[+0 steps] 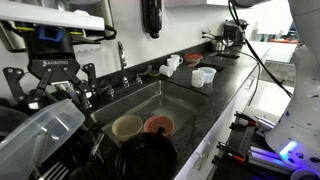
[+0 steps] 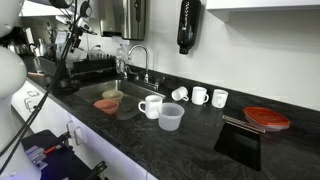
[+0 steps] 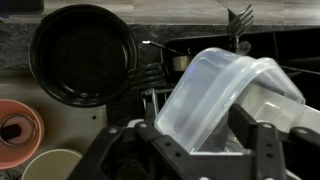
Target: Take the bowl out of the dish rack and put it in the sink
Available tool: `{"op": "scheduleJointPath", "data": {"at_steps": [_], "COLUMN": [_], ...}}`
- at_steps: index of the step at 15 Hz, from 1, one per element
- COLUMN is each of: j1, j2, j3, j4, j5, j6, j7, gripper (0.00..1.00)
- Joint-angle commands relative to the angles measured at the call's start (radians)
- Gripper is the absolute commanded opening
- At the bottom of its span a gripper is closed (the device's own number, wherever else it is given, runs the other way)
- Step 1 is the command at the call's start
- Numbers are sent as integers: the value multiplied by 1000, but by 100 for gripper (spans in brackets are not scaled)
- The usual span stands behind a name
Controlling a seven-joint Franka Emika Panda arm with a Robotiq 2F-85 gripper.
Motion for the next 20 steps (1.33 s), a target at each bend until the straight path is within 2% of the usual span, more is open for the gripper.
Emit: {"op": "scheduleJointPath", "data": {"at_steps": [1, 5, 7, 10, 11, 20], "j1": [1, 2, 18, 22, 10, 8], "j2": [9, 15, 22, 30, 27, -5], "j3": [-1, 0, -24, -25, -5, -23], "j4": [29, 38, 54, 67, 57, 61], "j5": [6, 4, 15, 14, 1, -25], "j6": [-24, -30, -39, -40, -30, -20], "j7": [26, 25, 21, 18, 21, 34], "gripper": [44, 17, 3, 0, 2, 2]}}
